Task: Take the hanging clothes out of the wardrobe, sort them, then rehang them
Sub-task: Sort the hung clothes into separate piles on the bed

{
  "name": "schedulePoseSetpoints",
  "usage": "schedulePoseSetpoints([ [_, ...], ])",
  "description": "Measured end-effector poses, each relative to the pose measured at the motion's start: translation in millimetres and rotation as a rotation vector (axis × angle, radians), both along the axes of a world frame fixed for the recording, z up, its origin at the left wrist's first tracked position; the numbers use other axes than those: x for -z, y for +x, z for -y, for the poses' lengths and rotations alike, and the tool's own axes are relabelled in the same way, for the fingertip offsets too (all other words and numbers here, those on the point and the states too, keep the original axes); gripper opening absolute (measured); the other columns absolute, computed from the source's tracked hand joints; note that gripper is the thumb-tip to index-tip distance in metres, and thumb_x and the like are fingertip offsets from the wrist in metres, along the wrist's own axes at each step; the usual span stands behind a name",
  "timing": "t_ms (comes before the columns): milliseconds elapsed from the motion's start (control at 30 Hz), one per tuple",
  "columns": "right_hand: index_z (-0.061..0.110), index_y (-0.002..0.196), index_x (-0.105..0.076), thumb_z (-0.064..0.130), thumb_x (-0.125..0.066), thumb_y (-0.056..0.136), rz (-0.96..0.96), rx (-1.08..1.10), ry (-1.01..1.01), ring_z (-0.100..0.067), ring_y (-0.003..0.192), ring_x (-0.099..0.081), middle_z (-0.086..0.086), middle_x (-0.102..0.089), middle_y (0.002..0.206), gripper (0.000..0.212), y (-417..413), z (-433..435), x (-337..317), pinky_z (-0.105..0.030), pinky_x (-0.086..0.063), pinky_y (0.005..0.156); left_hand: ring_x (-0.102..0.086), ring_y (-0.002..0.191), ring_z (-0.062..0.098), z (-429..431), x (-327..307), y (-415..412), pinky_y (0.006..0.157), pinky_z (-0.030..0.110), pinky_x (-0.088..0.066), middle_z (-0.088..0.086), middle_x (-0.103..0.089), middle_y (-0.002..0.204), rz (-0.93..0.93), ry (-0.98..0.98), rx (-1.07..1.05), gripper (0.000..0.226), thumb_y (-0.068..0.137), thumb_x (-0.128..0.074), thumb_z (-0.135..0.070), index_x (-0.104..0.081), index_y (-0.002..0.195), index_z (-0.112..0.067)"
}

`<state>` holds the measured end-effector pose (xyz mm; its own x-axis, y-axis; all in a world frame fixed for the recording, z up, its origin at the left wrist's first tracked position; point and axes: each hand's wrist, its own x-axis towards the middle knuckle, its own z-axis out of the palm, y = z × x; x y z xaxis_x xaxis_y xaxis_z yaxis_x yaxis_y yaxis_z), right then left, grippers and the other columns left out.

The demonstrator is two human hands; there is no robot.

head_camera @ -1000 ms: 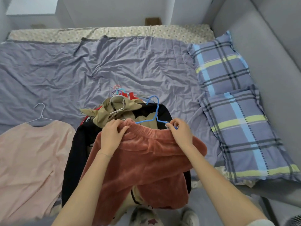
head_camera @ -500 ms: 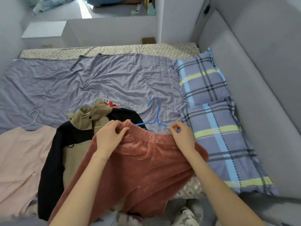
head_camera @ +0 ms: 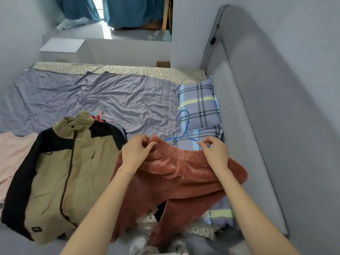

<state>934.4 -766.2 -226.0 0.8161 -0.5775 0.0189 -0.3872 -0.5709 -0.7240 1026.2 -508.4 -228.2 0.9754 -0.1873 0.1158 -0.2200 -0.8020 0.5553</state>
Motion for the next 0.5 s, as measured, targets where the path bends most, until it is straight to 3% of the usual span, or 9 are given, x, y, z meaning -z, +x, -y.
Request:
schedulePoseSetpoints([
  [133,0.028,0.07,-0.061,0.036,-0.072,0.083,0.016,0.034,-0.053,-0.014,0.072,-0.057,0.008,-0.06,0.073,0.019,-16.1,48.3,-14.2,-0.029,-0.04,0.059,-0.063,0.096,0.016,50.7,-7.8,-13.6,0.069,0.029,-0.04,-0.008,-0.069,0.095,0.021,-0.003,0.024,0.027,0.085,-0.066,-0.051,-0.067,0.096,-0.026],
  [267,0.028,0.072,-0.062,0.038,-0.073,0.083,0.04,0.049,-0.071,-0.013,0.069,-0.056,0.009,-0.06,0.072,0.018,-14.9,77.1,-19.6,-0.025,-0.034,0.054,-0.063,0.092,0.014,79.3,-8.6,-11.5,0.07,0.032,-0.046,-0.01,-0.066,0.094,0.029,-0.012,0.05,0.025,0.087,-0.064,-0.051,-0.065,0.095,-0.027],
  [500,0.022,0.077,-0.066,0.036,-0.072,0.084,0.039,-0.009,-0.072,-0.016,0.072,-0.057,0.006,-0.061,0.076,0.017,12.6,83.9,-14.4,-0.028,-0.038,0.06,-0.06,0.087,0.018,84.7,10.9,13.6,0.071,0.035,-0.044,-0.003,-0.063,0.089,0.038,-0.054,0.056,0.022,0.09,-0.064,-0.041,-0.063,0.091,-0.019],
])
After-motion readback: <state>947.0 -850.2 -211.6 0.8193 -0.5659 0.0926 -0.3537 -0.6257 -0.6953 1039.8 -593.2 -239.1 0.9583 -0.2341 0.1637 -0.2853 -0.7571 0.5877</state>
